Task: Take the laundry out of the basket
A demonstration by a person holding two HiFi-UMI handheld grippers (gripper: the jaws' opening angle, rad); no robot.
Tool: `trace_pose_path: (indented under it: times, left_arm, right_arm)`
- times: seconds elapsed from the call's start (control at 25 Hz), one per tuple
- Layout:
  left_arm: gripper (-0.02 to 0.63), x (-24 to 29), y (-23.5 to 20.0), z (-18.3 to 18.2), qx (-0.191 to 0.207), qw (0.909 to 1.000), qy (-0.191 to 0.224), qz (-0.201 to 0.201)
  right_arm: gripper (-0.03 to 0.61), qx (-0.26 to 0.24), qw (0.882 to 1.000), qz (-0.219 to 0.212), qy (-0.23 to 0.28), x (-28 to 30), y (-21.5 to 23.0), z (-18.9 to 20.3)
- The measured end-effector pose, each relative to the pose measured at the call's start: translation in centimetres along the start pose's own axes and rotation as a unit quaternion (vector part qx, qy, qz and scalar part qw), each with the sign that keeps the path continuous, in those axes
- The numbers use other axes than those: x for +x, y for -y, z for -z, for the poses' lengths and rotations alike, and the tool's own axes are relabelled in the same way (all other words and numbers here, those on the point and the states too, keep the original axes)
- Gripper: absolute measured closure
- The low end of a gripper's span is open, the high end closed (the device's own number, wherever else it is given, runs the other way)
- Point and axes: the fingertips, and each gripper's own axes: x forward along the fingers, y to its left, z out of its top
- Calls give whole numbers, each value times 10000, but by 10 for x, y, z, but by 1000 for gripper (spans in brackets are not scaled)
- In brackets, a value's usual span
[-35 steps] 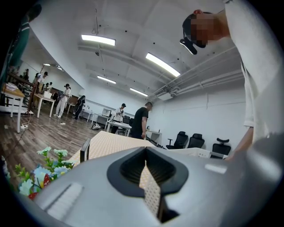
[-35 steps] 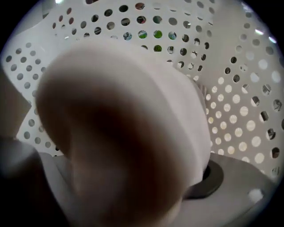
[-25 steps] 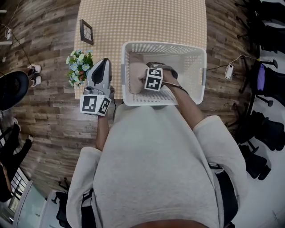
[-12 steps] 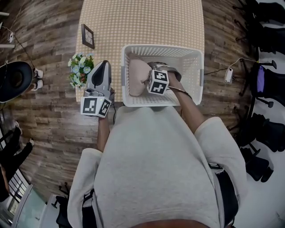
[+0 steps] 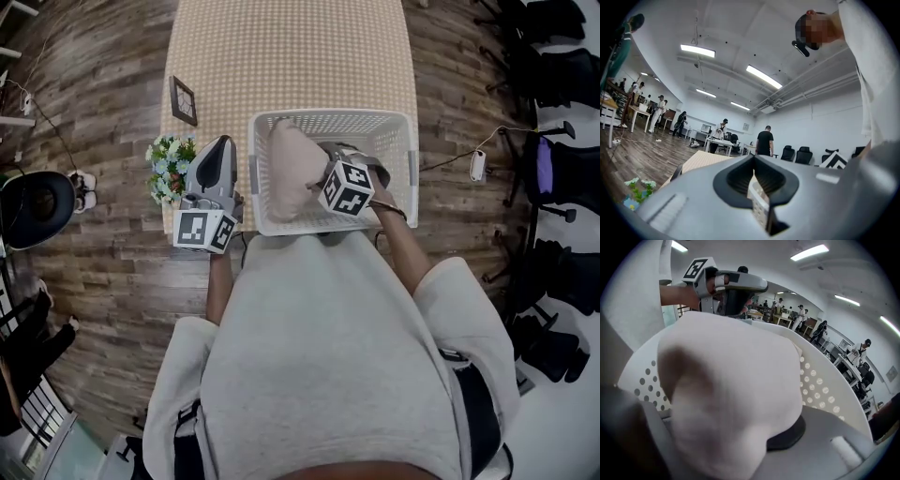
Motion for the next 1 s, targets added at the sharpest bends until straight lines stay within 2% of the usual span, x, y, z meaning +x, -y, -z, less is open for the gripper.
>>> trace_pose_path:
  times: [0.16, 0.24, 0.28, 0.36, 0.4, 0.52, 0.56, 0.6, 0.64, 0.84, 1.0]
  left_arm:
    - [604, 3, 7, -8, 77, 9999, 56, 60]
    - [604, 5, 11, -11, 99, 9999, 69, 80]
    - [604, 5, 12, -12, 107, 9999, 73, 82]
    - [604, 5, 13, -12, 115, 9999, 80, 69]
    - [604, 4, 13, -12, 115, 9999, 80, 58]
    - [604, 2, 13, -11, 121, 9999, 58, 12]
    - [604, 2, 13, -11, 124, 9999, 54, 2]
    - [604, 2, 14, -11, 129, 9999, 55, -2]
    - [604, 2, 16, -11, 134, 9999, 58, 1]
    - [604, 1, 25, -13, 195, 9998, 57, 12]
    - [604, -3, 35, -19, 313, 9995, 97, -6]
  right_arm:
    - [400, 735, 9946, -28, 734, -15, 4, -11]
    - [400, 1322, 9834, -93, 1239, -24, 9, -18]
    - [400, 1678, 9738, -170, 1526, -29, 11, -23]
    - [400, 2441, 9431, -422, 2220, -42, 15, -34]
    - [400, 2820, 9213, -576, 2615, -49, 18, -40]
    - [400, 3776, 8439, -930, 3695, -72, 29, -53]
    - [400, 3961, 8253, -949, 3912, -78, 34, -55]
    - [400, 4069, 8145, -912, 4034, -82, 38, -54]
    - [400, 4115, 8103, -846, 4084, -84, 40, -53]
    - [400, 4036, 8163, -596, 4089, -88, 42, -51]
    - [400, 3926, 8131, -426, 4277, -104, 44, -54]
